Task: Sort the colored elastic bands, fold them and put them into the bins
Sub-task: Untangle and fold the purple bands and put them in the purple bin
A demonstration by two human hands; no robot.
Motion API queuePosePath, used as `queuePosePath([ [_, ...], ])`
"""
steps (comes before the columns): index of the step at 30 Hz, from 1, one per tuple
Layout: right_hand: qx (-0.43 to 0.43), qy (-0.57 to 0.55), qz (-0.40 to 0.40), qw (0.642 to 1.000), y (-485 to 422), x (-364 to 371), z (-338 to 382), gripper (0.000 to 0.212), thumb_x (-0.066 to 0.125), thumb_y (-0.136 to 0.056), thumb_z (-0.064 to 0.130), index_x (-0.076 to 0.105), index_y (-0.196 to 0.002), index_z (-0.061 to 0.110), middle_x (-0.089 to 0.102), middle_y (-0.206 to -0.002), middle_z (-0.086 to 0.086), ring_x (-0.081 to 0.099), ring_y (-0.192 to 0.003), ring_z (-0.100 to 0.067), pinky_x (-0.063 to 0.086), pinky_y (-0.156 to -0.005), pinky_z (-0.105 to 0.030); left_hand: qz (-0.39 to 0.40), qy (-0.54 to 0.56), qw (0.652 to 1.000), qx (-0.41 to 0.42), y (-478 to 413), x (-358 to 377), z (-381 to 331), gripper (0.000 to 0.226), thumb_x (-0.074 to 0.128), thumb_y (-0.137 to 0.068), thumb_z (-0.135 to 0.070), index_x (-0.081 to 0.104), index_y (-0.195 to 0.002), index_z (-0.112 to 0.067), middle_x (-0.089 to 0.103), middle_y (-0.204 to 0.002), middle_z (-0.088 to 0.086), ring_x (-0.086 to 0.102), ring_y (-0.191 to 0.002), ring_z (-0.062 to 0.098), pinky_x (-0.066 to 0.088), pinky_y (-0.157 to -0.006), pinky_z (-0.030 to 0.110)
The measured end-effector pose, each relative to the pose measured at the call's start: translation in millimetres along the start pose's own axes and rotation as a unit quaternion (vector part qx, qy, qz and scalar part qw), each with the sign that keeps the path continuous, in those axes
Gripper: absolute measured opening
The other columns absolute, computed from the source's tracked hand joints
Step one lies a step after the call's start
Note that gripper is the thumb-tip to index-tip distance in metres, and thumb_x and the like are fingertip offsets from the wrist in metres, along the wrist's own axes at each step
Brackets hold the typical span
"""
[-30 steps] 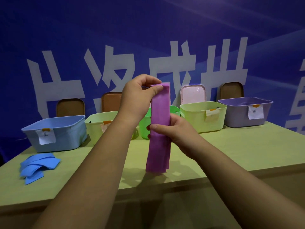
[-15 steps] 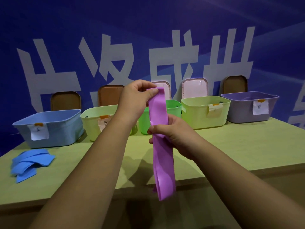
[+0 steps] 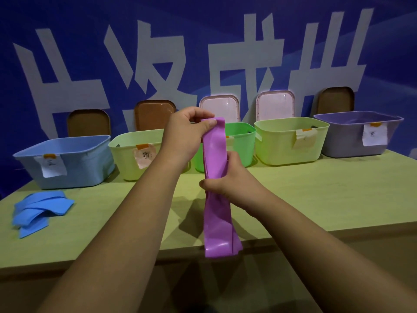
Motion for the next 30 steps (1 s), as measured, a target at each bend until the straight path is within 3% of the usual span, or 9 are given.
queuePosePath([
  [3,-0.017,0.004,-0.001,1.000,3.9,-3.6,7.1,0.069,0.087,-0.079,0.028,0.041,-0.130,0.028,0.062,-0.113,-0.006,0.068,-0.088,-0.026,0.059,-0.067,-0.041,0.001,-0.009,1.000,0.008,0.8,-2.3,-11.3,0.010,0.079,-0.097,-0.022,0.079,-0.105,-0.027,0.076,-0.103,-0.008,0.072,-0.100,0.012,0.065,-0.088,0.042],
  [7,-0.056,-0.009,-0.004,0.998,13.4,-13.7,25.0,0.062,0.085,-0.076,0.030,0.048,-0.125,0.032,0.067,-0.114,-0.002,0.072,-0.098,-0.025,0.064,-0.086,-0.053,-0.003,-0.010,0.999,0.032,5.0,-7.9,-38.3,0.009,0.078,-0.098,-0.023,0.079,-0.106,-0.027,0.076,-0.105,-0.010,0.071,-0.102,0.010,0.065,-0.090,0.041],
  [9,-0.070,-0.023,-0.008,0.997,18.6,-19.3,34.4,0.061,0.086,-0.073,0.031,0.052,-0.123,0.033,0.069,-0.114,-0.002,0.074,-0.098,-0.025,0.064,-0.087,-0.057,-0.011,-0.021,0.999,0.047,7.5,-12.3,-53.7,0.010,0.078,-0.098,-0.023,0.079,-0.108,-0.027,0.075,-0.104,-0.011,0.070,-0.101,0.008,0.065,-0.087,0.035],
  [15,-0.110,-0.036,-0.025,0.993,35.3,-35.0,63.7,0.060,0.092,-0.078,0.033,0.056,-0.126,0.034,0.070,-0.112,0.008,0.072,-0.101,-0.017,0.064,-0.090,-0.052,-0.006,-0.001,0.998,0.067,10.8,-21.8,-91.3,0.009,0.077,-0.099,-0.023,0.078,-0.108,-0.027,0.076,-0.104,-0.006,0.073,-0.100,0.014,0.067,-0.083,0.041],
  [21,-0.136,-0.082,-0.040,0.986,49.4,-44.9,83.2,0.074,0.098,-0.075,0.035,0.054,-0.135,0.034,0.073,-0.119,0.009,0.075,-0.105,-0.014,0.064,-0.094,-0.050,-0.006,0.020,0.995,0.099,17.0,-31.7,-126.9,0.011,0.076,-0.100,-0.021,0.078,-0.110,-0.024,0.075,-0.105,-0.005,0.073,-0.100,0.014,0.067,-0.082,0.034],
  [24,-0.144,-0.083,-0.053,0.985,57.7,-48.0,88.5,0.067,0.097,-0.076,0.040,0.057,-0.131,0.034,0.073,-0.112,0.011,0.074,-0.097,-0.010,0.064,-0.090,-0.044,-0.008,0.040,0.993,0.109,20.2,-36.6,-141.3,0.012,0.076,-0.100,-0.018,0.078,-0.111,-0.020,0.075,-0.102,-0.005,0.073,-0.096,0.011,0.066,-0.078,0.030],
  [27,-0.139,-0.087,-0.054,0.985,62.8,-47.5,85.7,0.052,0.093,-0.079,0.047,0.062,-0.120,0.036,0.074,-0.102,0.011,0.075,-0.093,-0.015,0.064,-0.090,-0.050,-0.007,0.054,0.992,0.117,21.9,-39.3,-150.0,0.013,0.075,-0.100,-0.016,0.078,-0.113,-0.018,0.074,-0.101,-0.007,0.072,-0.094,0.008,0.065,-0.077,0.026],
  [30,-0.128,-0.120,-0.049,0.983,66.5,-43.5,81.1,0.050,0.092,-0.078,0.054,0.065,-0.117,0.037,0.075,-0.103,0.007,0.075,-0.097,-0.024,0.062,-0.093,-0.059,-0.002,0.067,0.991,0.117,23.1,-37.6,-150.5,0.013,0.076,-0.100,-0.016,0.078,-0.113,-0.017,0.074,-0.101,-0.005,0.073,-0.095,0.010,0.065,-0.076,0.026],
])
Point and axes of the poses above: each hand's wrist, its own y-axis away from the middle knuckle, its own x-axis out of the palm, z = x × y, the point moved 6 cm from there along -y, towards the middle knuckle
